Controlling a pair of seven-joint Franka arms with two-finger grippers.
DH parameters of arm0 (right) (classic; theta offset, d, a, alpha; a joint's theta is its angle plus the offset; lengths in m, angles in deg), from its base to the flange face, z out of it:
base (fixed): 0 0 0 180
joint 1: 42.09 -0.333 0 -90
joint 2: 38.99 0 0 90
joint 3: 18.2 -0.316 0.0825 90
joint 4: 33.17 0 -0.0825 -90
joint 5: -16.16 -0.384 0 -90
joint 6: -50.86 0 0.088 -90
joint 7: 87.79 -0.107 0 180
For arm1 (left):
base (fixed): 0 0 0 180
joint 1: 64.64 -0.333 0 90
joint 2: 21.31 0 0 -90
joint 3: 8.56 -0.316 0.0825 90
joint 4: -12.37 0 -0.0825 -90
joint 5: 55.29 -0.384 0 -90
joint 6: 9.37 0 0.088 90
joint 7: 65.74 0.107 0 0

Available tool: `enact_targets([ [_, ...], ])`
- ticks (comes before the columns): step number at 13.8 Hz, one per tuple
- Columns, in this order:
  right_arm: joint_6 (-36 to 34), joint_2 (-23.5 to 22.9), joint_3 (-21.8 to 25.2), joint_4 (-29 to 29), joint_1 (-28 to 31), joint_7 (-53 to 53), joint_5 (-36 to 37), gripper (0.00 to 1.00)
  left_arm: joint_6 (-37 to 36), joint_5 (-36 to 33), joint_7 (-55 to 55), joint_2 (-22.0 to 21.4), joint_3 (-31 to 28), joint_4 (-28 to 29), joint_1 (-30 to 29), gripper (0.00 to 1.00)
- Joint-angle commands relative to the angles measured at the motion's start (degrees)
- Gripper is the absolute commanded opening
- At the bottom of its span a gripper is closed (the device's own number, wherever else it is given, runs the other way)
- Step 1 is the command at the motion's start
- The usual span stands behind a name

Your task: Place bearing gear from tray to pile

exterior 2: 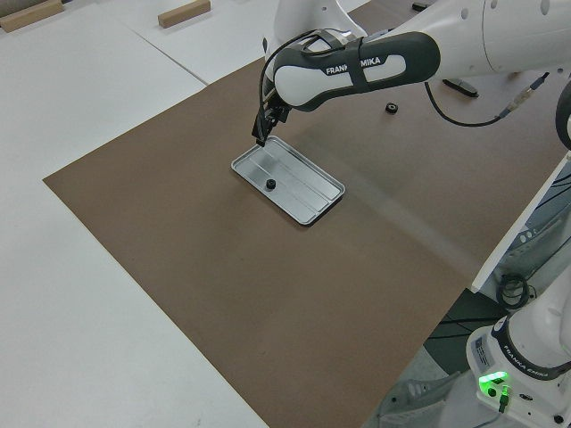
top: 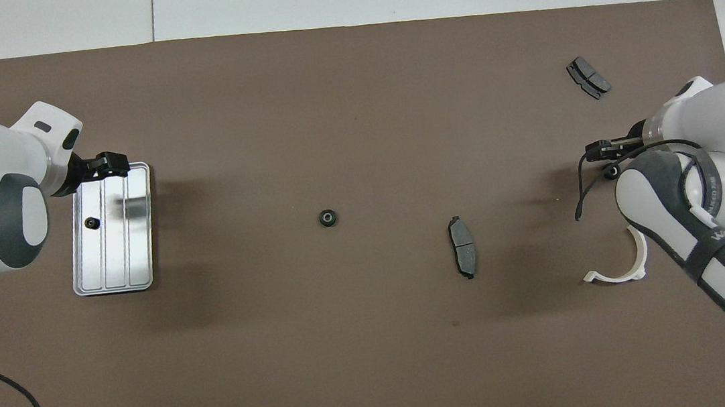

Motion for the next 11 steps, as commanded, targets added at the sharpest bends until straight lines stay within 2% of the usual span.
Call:
enact_targets([
  [1,-3.7,2.3,-0.5,-1.7,-5.5,-4.6,-1.3,1.00,0.9,-1.0,4.0,-2.7,0.7,5.1,-1.9,1.00],
  [2,-6.2,2.2,-0.5,-3.2,-7.8,-9.3,-1.3,1.00,2.0,-1.0,4.5,-3.0,0.7,6.3,-2.8,0.98],
  [3,-7.6,1.9,-0.5,-4.4,-10.1,-13.1,-1.2,1.00,3.3,-1.0,4.8,-3.1,0.8,7.6,-3.4,0.92],
  [6,-6.9,1.6,-0.5,-5.3,-17.3,-25.2,-1.3,1.00,5.8,-1.0,4.9,-3.1,0.7,10.4,-3.5,0.80],
  [9,-7.0,-0.5,-0.5,-8.6,-24.9,-34.1,-1.3,1.00,5.7,-1.0,4.8,-3.1,0.7,10.7,-3.5,0.71],
  [11,-7.0,-3.3,-0.5,-11.2,-28.7,-39.2,-1.4,1.00,5.7,-1.0,4.9,-3.2,0.7,11.2,-4.3,0.58],
])
